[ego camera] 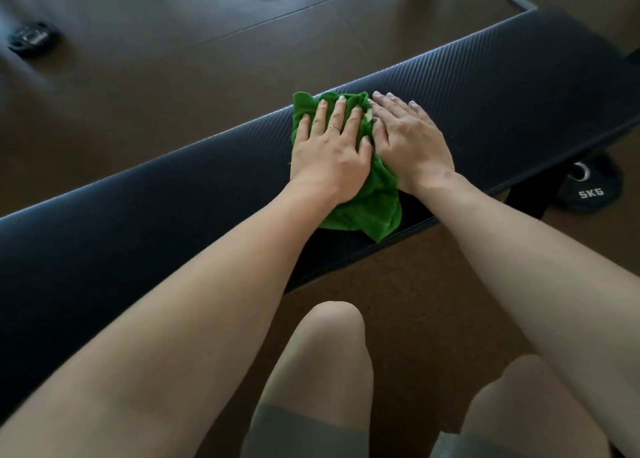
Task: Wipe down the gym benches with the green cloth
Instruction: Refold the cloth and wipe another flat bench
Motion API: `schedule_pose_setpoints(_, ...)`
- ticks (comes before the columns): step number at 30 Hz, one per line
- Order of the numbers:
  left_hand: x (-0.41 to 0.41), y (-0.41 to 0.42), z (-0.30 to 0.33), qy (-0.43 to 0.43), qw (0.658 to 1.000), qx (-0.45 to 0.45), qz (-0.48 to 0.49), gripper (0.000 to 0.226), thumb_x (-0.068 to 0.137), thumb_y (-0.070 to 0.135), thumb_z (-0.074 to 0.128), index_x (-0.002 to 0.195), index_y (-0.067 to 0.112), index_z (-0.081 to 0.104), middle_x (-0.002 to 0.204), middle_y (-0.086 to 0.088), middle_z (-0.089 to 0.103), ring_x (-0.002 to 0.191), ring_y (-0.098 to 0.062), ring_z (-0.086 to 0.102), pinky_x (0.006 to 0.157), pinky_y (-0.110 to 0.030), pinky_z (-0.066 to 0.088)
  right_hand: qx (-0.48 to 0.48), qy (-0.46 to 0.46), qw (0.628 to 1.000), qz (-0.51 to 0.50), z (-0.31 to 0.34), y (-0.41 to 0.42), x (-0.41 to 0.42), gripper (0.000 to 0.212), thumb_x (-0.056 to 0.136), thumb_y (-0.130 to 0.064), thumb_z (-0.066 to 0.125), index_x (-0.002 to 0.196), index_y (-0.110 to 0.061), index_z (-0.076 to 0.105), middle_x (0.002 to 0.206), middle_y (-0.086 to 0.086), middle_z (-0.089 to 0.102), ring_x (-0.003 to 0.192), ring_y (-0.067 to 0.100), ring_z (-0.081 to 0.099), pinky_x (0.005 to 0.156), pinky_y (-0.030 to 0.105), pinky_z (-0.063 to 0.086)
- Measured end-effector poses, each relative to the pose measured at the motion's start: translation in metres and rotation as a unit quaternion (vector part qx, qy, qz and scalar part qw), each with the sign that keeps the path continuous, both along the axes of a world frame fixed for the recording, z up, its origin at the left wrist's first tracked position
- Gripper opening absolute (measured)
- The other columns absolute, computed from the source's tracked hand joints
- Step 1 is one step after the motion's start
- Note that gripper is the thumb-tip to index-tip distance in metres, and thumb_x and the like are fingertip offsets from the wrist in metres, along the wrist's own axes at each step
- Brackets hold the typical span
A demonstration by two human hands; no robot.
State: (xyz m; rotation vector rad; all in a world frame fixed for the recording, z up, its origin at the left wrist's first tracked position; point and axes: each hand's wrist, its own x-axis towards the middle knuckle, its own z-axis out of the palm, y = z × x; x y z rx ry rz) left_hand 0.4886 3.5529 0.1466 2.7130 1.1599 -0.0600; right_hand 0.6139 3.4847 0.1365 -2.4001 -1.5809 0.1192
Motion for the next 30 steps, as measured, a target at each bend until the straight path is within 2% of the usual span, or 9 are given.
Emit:
schedule_pose_setpoints(8, -0.081, -0.060, 0.002, 0.013, 0.999, 0.006, -0.049, 0.064, 0.108, 0.051, 0.013, 0.166, 0.026, 0.003, 0.175, 0.001, -0.004, 0.161, -0.021, -0.009, 0.130, -0.046, -0.002, 0.002, 0.013, 0.999, -0.033, 0.002, -0.007, -0.011, 0.053, 0.110, -0.032, 0.025, 0.160, -0.018, 0.034, 0.169, 0.000, 0.027, 0.158, 0.014, 0.019, 0.130, 0.035, 0.008)
schedule_pose_setpoints(16, -0.022, 0.001, -0.003, 0.000, 0.999, 0.018, -0.044, 0.062, 0.108, 0.048, 0.017, 0.167, 0.030, 0.010, 0.175, 0.005, 0.001, 0.161, -0.018, -0.003, 0.130, -0.044, 0.000, 0.039, 0.025, 0.998, -0.048, 0.000, 0.000, -0.005, 0.056, 0.107, -0.034, 0.025, 0.156, -0.016, 0.044, 0.165, 0.004, 0.037, 0.156, 0.017, 0.027, 0.129, 0.037, 0.012)
schedule_pose_setpoints(20, 0.031, 0.030, 0.004, 0.012, 1.000, -0.003, -0.008, 0.062, 0.108, 0.046, 0.015, 0.167, 0.026, 0.008, 0.175, 0.002, 0.000, 0.161, -0.021, -0.004, 0.130, -0.046, -0.003, -0.032, -0.023, 0.989, -0.144, 0.001, -0.030, 0.026, 0.055, 0.109, -0.040, 0.020, 0.162, -0.029, 0.030, 0.171, 0.003, 0.021, 0.160, 0.025, 0.010, 0.128, 0.051, 0.000)
schedule_pose_setpoints(22, 0.028, 0.015, 0.006, 0.016, 1.000, -0.009, -0.005, 0.064, 0.108, 0.048, 0.014, 0.167, 0.024, 0.005, 0.175, -0.001, -0.002, 0.161, -0.023, -0.006, 0.130, -0.048, -0.003, -0.058, -0.009, 0.984, -0.166, -0.001, -0.053, 0.040, 0.055, 0.108, -0.044, 0.017, 0.163, -0.039, 0.020, 0.173, -0.003, 0.011, 0.160, 0.024, 0.002, 0.128, 0.054, -0.003)
schedule_pose_setpoints(24, 0.007, -0.018, 0.005, 0.010, 0.999, 0.008, -0.030, 0.068, 0.107, 0.053, 0.014, 0.167, 0.023, 0.004, 0.175, -0.001, -0.003, 0.161, -0.024, -0.007, 0.130, -0.049, -0.002, -0.045, 0.002, 0.986, -0.163, -0.006, -0.063, 0.043, 0.055, 0.108, -0.046, 0.016, 0.163, -0.042, 0.018, 0.174, -0.006, 0.009, 0.160, 0.022, 0.001, 0.128, 0.053, -0.003)
schedule_pose_setpoints(27, -0.023, -0.056, 0.004, 0.017, 0.997, 0.026, -0.076, 0.070, 0.105, 0.058, 0.013, 0.167, 0.026, 0.004, 0.174, 0.001, -0.002, 0.161, -0.023, -0.007, 0.130, -0.049, 0.000, 0.020, 0.000, 0.983, -0.180, -0.010, -0.058, 0.040, 0.054, 0.108, -0.045, 0.018, 0.159, -0.039, 0.033, 0.171, -0.006, 0.023, 0.159, 0.020, 0.012, 0.129, 0.052, 0.003)
schedule_pose_setpoints(30, -0.008, -0.040, 0.002, 0.020, 0.996, 0.036, -0.084, 0.069, 0.105, 0.058, 0.016, 0.167, 0.028, 0.007, 0.175, 0.003, 0.000, 0.161, -0.021, -0.005, 0.130, -0.048, 0.001, 0.089, 0.000, 0.975, -0.201, -0.013, -0.058, 0.040, 0.053, 0.107, -0.043, 0.023, 0.152, -0.032, 0.050, 0.164, -0.005, 0.039, 0.156, 0.019, 0.025, 0.128, 0.050, 0.010)
